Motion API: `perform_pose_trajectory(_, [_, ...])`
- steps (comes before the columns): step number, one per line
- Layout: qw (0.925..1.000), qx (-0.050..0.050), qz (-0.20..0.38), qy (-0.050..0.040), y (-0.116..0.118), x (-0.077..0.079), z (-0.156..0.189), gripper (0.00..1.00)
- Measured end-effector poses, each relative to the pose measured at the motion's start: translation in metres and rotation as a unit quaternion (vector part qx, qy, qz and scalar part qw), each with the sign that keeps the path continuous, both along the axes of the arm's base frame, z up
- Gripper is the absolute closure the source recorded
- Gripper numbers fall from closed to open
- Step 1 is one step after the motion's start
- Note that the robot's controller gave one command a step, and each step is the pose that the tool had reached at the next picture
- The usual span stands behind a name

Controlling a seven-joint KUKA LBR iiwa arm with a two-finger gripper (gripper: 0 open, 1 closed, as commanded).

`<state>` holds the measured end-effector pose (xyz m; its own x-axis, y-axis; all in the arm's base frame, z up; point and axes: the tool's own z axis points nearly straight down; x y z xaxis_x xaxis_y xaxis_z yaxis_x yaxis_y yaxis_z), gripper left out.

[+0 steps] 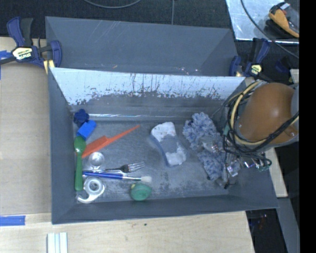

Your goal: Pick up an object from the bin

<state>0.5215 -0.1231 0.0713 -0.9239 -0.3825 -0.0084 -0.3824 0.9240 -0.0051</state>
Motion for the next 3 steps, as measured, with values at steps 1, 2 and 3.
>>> perform_pose_trajectory(1, [0.9767, 0.005, -0.215, 0.0005, -0.011, -0.021, -0.001, 0.00])
perform_pose_trajectory(2, [0.9987, 0.000, 0.051, -0.0036, -0.005, -0.009, 0.000, 1.00])
perform_pose_trajectory(3, [0.9885, -0.001, 0.151, -0.0032, -0.004, -0.007, 0.000, 1.00])
